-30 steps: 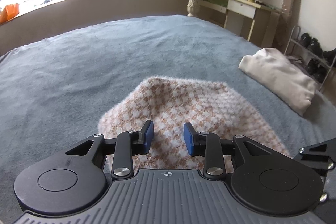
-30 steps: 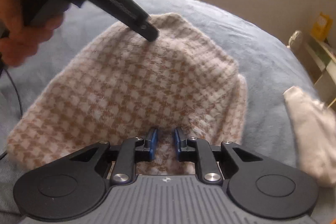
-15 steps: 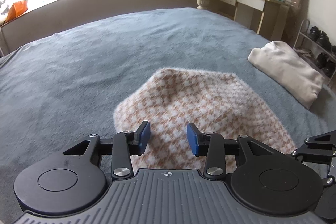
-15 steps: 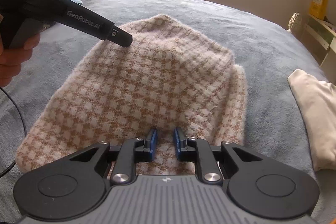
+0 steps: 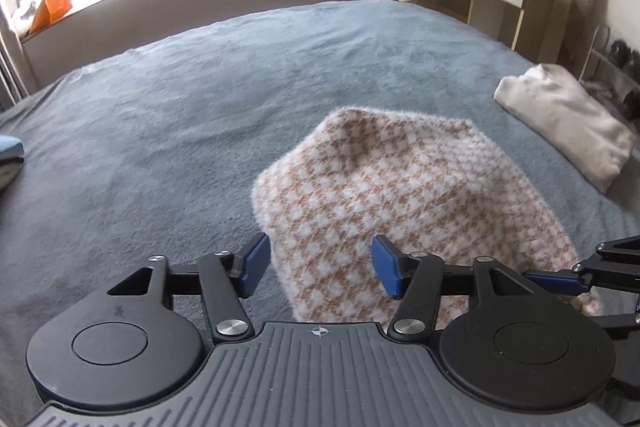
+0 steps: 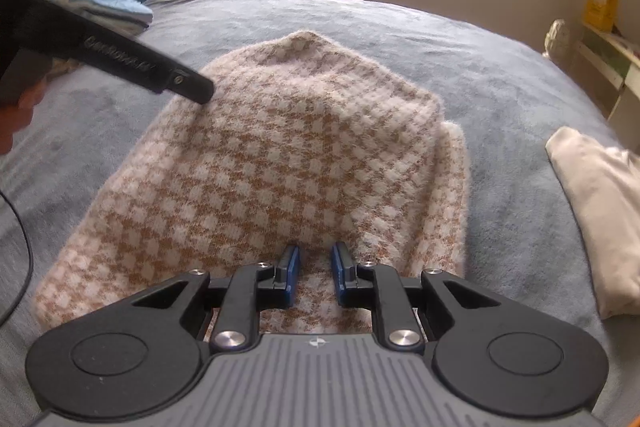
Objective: Fold clothes
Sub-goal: 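Grasp the folded cardigan with the right gripper and lift it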
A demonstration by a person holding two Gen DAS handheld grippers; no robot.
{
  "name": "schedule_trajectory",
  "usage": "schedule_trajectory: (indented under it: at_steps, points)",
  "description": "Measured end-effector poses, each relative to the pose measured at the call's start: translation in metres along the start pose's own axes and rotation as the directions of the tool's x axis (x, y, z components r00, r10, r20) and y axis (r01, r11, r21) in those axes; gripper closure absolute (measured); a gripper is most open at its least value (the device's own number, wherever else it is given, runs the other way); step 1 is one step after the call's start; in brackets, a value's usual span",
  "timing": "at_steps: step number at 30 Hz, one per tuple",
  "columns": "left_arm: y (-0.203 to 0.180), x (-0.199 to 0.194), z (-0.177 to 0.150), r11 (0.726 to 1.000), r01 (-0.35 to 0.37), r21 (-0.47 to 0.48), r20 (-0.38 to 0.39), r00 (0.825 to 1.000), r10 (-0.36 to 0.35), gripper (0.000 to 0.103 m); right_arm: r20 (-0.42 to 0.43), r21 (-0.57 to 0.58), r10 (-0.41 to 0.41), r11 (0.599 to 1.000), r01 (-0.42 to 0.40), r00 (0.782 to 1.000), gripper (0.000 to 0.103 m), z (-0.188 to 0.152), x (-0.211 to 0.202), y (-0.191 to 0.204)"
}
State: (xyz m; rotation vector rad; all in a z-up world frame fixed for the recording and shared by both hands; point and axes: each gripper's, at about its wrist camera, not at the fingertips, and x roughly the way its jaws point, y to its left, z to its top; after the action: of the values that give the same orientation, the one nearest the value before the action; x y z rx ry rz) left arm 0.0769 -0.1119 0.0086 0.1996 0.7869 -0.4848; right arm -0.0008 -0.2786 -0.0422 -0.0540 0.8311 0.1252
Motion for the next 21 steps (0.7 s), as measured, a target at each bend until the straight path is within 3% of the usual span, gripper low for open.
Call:
schedule_trajectory:
  at_steps: [3, 7, 8, 9, 14, 17, 21]
  points:
    - [0.020, -0.002, -0.004, 0.994, 0.094, -0.049, 0.014, 0.996, -0.094, 0.021, 0.016, 0.113, 0.071, 0.991, -0.072, 0.997, 0.076, 0.003, -0.013, -0.016]
    - [0.051, -0.004, -0.020, 0.954, 0.261, -0.149, 0.016, 0.965, -0.261, 0.005, 0.130, 0.332, 0.147, 0.925, -0.182, 0.981, 0.055, -0.008, -0.045, -0.062]
    - [0.057, -0.002, -0.025, 0.939, 0.297, -0.176, 0.005, 0.954, -0.300, 0.004, 0.154, 0.392, 0.156, 0.897, -0.206, 0.976, 0.042, -0.015, -0.051, -0.077]
    - [0.062, 0.001, -0.030, 0.921, 0.331, -0.204, -0.004, 0.941, -0.339, 0.003, 0.172, 0.454, 0.168, 0.861, -0.230, 0.971, 0.036, -0.022, -0.055, -0.094]
    - [0.072, 0.022, -0.052, 0.837, 0.444, -0.322, -0.088, 0.866, -0.493, 0.002, 0.152, 0.706, 0.273, 0.643, -0.298, 0.950, 0.031, -0.067, -0.036, -0.159]
    - [0.065, 0.037, -0.058, 0.811, 0.466, -0.355, -0.138, 0.831, -0.538, 0.002, 0.139, 0.765, 0.328, 0.564, -0.312, 0.934, 0.029, -0.084, -0.014, -0.176]
    - [0.057, 0.052, -0.063, 0.774, 0.500, -0.389, -0.163, 0.789, -0.592, 0.002, 0.163, 0.783, 0.411, 0.500, -0.371, 0.897, 0.019, -0.090, 0.009, -0.182]
